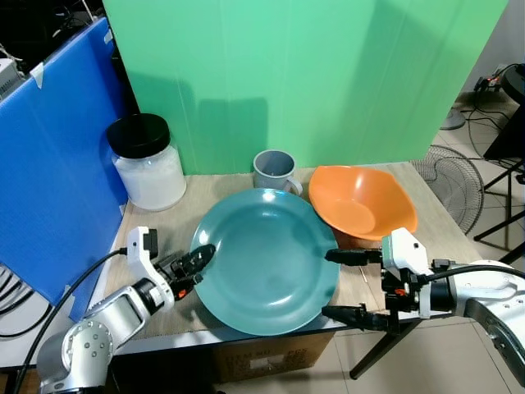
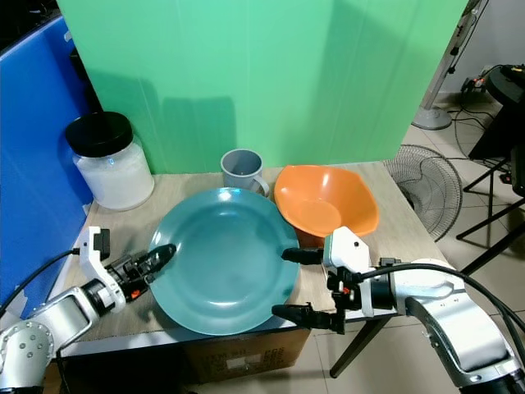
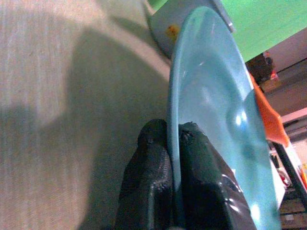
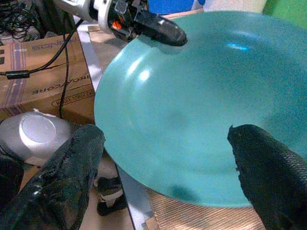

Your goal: Setting the table

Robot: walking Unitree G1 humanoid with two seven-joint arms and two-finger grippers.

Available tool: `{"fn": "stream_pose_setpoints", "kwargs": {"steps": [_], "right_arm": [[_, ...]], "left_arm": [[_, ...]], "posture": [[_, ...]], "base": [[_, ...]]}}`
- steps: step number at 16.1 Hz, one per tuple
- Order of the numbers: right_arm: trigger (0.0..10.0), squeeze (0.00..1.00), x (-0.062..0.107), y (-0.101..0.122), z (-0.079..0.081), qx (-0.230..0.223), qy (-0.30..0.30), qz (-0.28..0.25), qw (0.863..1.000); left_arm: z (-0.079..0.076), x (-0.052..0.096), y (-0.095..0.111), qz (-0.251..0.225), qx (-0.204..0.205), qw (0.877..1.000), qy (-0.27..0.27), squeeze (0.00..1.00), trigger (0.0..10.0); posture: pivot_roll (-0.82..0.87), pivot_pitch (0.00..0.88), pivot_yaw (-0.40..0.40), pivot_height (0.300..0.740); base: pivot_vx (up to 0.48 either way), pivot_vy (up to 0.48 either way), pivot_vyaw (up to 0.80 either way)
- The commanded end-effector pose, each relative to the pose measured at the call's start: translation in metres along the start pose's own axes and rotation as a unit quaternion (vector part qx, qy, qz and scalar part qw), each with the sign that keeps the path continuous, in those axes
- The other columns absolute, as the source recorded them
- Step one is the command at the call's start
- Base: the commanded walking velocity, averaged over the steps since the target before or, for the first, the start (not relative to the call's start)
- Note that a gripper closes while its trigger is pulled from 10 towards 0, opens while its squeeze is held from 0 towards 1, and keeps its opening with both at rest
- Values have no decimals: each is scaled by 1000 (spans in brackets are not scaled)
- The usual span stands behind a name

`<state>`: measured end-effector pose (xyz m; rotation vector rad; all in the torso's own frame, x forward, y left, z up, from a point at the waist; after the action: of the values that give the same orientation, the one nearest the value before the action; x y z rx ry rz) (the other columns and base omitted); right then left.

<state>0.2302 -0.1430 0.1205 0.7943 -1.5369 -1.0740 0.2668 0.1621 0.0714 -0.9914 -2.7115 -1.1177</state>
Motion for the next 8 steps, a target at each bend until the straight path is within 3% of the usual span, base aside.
{"fn": "stream_pose_setpoints", "kwargs": {"steps": [1, 5, 8], "right_arm": [[10000, 0, 3, 2, 0, 6, 2, -2, 1000], [10000, 0, 0, 1, 2, 2, 5, -5, 1000], [10000, 0, -4, 2, 6, -7, 11, -14, 1000]], "left_arm": [[12, 10, 3, -7, -9, 999, 50, 0, 0], [10, 39, 9, -50, -27, 993, 101, 0, 0], [0, 64, 6, -79, -29, 988, 127, 0, 0]], "posture": [[-74, 0, 31, 740], [-73, 0, 40, 740], [-63, 0, 36, 740]], "base": [[0, 0, 0], [0, 0, 0], [0, 0, 0]]}}
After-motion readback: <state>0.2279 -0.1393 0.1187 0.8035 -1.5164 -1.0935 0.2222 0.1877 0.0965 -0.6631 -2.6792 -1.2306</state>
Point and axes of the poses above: a point about 5 cm out from each wrist's last joint towards the gripper, its own x axis pointing back from the gripper into the wrist, its own y axis along the axis of the wrist's last joint, z = x × y, the point moved 4 cm from there along -x, pointing out of the wrist towards the gripper, and after that the axes turned 3 degrees about x, right-handed, at the moved point
